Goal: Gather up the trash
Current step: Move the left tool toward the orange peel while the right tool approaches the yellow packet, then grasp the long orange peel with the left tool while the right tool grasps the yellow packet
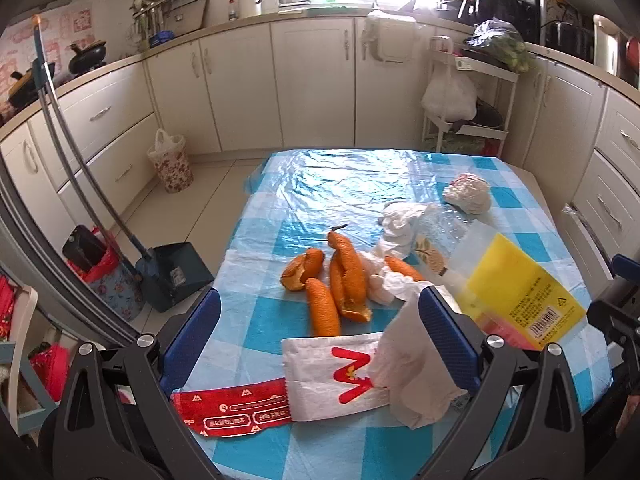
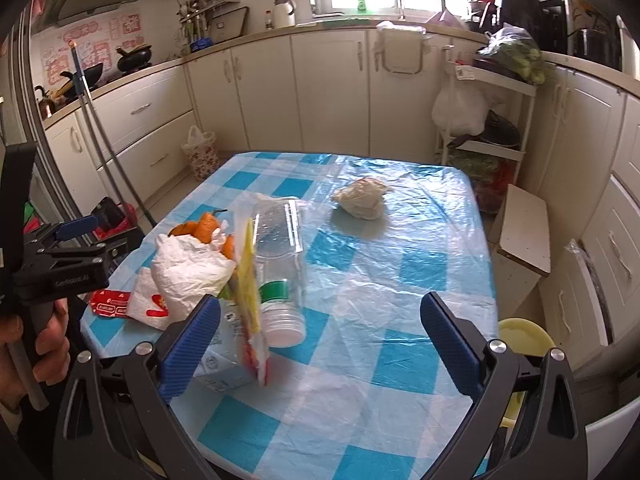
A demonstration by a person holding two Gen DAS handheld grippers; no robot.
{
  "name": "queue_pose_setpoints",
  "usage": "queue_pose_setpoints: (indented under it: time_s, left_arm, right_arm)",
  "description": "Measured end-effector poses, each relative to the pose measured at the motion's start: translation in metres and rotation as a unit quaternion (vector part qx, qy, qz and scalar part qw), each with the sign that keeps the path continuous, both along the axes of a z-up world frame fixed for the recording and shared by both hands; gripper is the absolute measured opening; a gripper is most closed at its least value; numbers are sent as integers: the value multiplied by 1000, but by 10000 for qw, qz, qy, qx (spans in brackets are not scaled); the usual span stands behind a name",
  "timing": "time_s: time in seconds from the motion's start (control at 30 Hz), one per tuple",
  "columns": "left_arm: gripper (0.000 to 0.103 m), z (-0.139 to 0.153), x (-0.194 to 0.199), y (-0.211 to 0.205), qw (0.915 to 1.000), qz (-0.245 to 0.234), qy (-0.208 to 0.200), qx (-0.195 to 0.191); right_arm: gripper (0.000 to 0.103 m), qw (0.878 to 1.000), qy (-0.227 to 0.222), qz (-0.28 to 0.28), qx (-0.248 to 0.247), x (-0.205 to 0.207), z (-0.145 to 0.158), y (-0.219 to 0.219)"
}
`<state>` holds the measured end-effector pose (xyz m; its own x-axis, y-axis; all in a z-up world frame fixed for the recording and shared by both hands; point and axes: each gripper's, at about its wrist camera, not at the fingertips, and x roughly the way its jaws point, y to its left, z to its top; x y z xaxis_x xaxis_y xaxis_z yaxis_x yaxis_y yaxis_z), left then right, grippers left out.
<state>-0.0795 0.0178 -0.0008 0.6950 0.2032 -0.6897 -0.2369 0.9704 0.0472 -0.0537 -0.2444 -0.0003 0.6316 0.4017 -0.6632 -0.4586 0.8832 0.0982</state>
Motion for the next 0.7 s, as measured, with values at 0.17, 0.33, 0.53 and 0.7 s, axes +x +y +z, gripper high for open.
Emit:
queue_pose_setpoints:
  time_s: [0.17,0.33,0.53,0.7]
  left_arm:
    - [96,-11,6,33,9978,415,321,-413]
    - [96,-27,10,52,9935,614,605,-739]
    - [96,-40,27,42,9931,496,913,-542]
    - [93,-60,50,33,9885,464,1430,-148]
  right_arm:
    - [87,9984,223,522,-22,9,-6,25]
    - [62,9940,712,808,187,26,-20,35]
    - [13,9873,1123,943,603,30,-31,31]
    - [5,9826,1231,797,1140,32,-29,16]
